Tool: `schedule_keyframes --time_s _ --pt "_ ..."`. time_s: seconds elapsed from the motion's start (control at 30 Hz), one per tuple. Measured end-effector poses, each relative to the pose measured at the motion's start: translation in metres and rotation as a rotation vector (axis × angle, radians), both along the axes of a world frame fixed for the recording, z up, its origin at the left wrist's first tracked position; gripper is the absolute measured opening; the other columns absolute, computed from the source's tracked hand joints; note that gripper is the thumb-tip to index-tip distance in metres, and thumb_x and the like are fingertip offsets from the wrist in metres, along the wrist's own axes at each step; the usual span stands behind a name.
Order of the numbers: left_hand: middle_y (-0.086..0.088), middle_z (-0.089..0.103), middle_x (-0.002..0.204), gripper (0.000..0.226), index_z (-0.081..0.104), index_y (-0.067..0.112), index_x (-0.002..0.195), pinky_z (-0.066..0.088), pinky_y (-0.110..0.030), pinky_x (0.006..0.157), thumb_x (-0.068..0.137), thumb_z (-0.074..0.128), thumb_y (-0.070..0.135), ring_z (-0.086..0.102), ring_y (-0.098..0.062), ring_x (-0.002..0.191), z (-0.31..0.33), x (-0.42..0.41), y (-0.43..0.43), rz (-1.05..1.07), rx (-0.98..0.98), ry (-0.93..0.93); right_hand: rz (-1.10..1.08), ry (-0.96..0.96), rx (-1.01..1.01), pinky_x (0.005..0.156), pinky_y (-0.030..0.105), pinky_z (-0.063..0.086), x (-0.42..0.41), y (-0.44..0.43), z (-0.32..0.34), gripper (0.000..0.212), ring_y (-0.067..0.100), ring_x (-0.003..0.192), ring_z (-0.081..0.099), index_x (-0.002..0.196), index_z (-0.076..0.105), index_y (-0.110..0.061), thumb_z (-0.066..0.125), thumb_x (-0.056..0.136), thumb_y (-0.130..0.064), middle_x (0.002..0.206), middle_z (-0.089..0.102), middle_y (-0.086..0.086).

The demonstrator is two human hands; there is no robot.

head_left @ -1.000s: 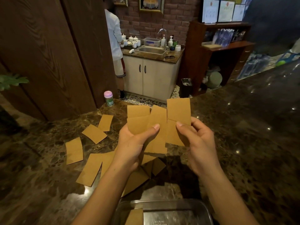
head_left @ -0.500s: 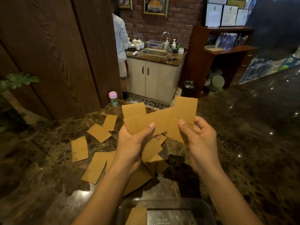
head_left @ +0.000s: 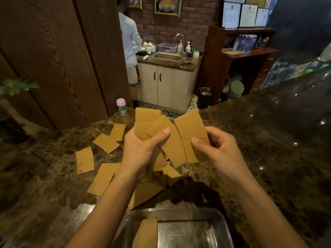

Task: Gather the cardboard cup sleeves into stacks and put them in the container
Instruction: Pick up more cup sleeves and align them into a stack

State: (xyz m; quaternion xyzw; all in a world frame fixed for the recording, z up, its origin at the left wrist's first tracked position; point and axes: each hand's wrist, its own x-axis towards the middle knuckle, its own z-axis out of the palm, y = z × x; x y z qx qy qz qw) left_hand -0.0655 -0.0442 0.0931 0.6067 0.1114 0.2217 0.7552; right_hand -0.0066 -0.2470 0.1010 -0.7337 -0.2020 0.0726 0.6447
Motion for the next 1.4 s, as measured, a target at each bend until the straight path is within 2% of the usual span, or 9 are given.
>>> schedule_keyframes --time_s 0.17,0.3,0.4,0.6,0.77,0.93,1.07,1.17,1.4 --pt "-0.006 0.08 0.105 0.031 0.072 0.014 0.117 0.061 -0.026 0.073 0.088 0.08 0.021 0.077 -0.021 0.096 -0.001 0.005 -0.011 -0.151 -0.023 0.075 0.122 0.125 0.031 0.072 0.025 0.06 -0.002 0.012 -0.006 0.024 0.015 0.093 0.078 0.123 0.073 -0.022 0.068 0.101 -0.013 0.102 0.081 -0.001" --pt "-0.007 0.079 0.112 0.029 0.068 0.017 0.126 0.061 -0.029 0.07 0.1 0.065 0.028 0.076 -0.022 0.099 -0.007 0.004 -0.009 -0.295 -0.266 0.2 0.031 0.215 0.077 0.075 0.032 0.062 0.0 0.019 -0.017 0.027 0.018 0.096 0.078 0.126 0.071 -0.019 0.069 0.1 -0.014 0.107 0.081 0.0" --pt "-0.017 0.073 0.124 0.033 0.061 0.013 0.134 0.061 -0.045 0.086 0.102 0.058 0.013 0.071 -0.033 0.112 -0.02 -0.001 -0.001 -0.393 -0.369 0.144 -0.065 0.293 0.183 0.078 0.03 0.062 0.005 0.017 -0.023 0.023 0.017 0.099 0.079 0.123 0.067 -0.023 0.065 0.102 -0.013 0.109 0.082 0.0" --pt "-0.008 0.076 0.12 0.041 0.062 0.016 0.131 0.061 -0.035 0.083 0.092 0.074 0.01 0.071 -0.028 0.112 -0.036 0.001 0.0 -0.197 -0.155 0.091 -0.028 0.449 0.414 0.089 0.035 0.062 0.004 0.014 -0.033 0.03 0.02 0.113 0.075 0.131 0.065 -0.021 0.059 0.104 -0.009 0.121 0.079 0.003" --pt "-0.005 0.079 0.112 0.046 0.068 0.019 0.122 0.062 -0.034 0.08 0.08 0.086 0.014 0.075 -0.024 0.104 -0.04 0.002 -0.008 -0.072 -0.157 0.081 0.04 0.489 0.398 0.092 0.039 0.061 0.002 0.013 -0.041 0.035 0.023 0.118 0.073 0.137 0.063 -0.018 0.058 0.104 -0.01 0.126 0.077 0.004" --pt "-0.003 0.08 0.104 0.038 0.07 0.02 0.113 0.062 -0.03 0.075 0.081 0.086 0.009 0.076 -0.022 0.098 -0.045 0.005 -0.019 -0.007 -0.14 0.043 0.071 0.491 0.399 0.086 0.031 0.063 -0.006 0.021 -0.048 0.034 0.022 0.116 0.074 0.136 0.063 -0.016 0.058 0.104 -0.009 0.123 0.078 0.006" --pt "0.006 0.077 0.098 0.046 0.063 0.025 0.114 0.059 -0.026 0.076 0.078 0.09 0.02 0.073 -0.005 0.09 -0.052 0.007 -0.018 0.147 0.247 0.092 -0.029 0.381 0.317 0.091 0.035 0.063 -0.011 0.026 -0.054 0.032 0.02 0.113 0.075 0.136 0.063 -0.02 0.057 0.106 -0.009 0.121 0.079 0.004" --pt "0.013 0.072 0.101 0.049 0.056 0.028 0.122 0.055 -0.023 0.078 0.084 0.084 0.015 0.069 0.004 0.09 -0.059 0.007 -0.021 0.202 0.421 0.101 -0.137 0.258 0.216 0.089 0.035 0.064 -0.011 0.028 -0.055 0.03 0.017 0.111 0.075 0.134 0.063 -0.022 0.057 0.107 -0.009 0.119 0.079 0.002" --pt "0.014 0.069 0.119 0.032 0.057 0.025 0.138 0.053 -0.029 0.092 0.106 0.053 0.026 0.065 -0.004 0.11 -0.072 0.01 -0.035 -0.032 0.395 0.088 -0.165 0.158 0.111 0.099 0.052 0.059 -0.018 0.039 -0.053 0.03 0.015 0.11 0.075 0.129 0.064 -0.028 0.06 0.105 -0.011 0.117 0.078 -0.003"
